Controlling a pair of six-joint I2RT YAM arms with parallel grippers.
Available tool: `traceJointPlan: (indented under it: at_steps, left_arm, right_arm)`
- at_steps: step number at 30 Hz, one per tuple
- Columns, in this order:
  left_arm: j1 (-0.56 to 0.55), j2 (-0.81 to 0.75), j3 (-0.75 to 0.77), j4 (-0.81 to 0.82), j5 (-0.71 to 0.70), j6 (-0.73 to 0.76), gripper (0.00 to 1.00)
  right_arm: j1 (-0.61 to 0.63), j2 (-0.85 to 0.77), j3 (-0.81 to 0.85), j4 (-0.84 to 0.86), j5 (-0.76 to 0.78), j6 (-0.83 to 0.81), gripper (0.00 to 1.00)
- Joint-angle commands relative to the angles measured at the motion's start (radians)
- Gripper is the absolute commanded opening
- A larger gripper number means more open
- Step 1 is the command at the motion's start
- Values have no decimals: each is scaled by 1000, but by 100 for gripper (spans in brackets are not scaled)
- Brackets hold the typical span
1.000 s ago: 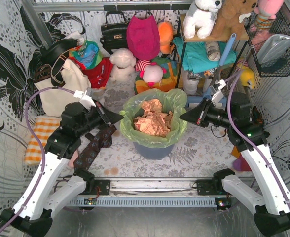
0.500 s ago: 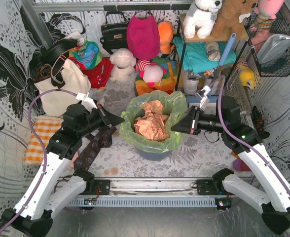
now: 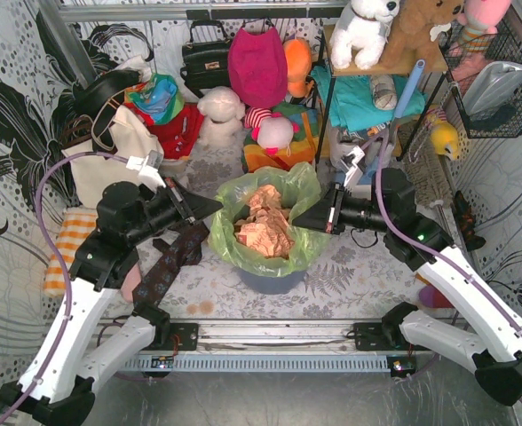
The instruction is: Tie the trash bag
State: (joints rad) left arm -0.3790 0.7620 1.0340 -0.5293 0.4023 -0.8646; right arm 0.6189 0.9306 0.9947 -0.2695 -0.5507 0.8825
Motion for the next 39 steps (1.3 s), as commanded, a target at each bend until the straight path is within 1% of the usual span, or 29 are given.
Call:
traceJointPlan:
  at_steps: [1,9,17,28,39]
  left_arm:
    - [-2,-5,61,69,59,-36,0]
    - [-3,21,130,46,53,-17,0]
    - [-2,69,222,49,22,19,0]
    - [-3,166,299,104,-3,66,0]
    - [-3,223,445,90,-58,131,0]
  right_arm:
    - [8,0,59,92,38,35,0]
    - [8,-3,127,67,112,23,0]
    - [7,-8,255,-71,281,-53,0]
    - [7,33,408,-160,475,-155,0]
    - [7,85,521,-161,526,-227,0]
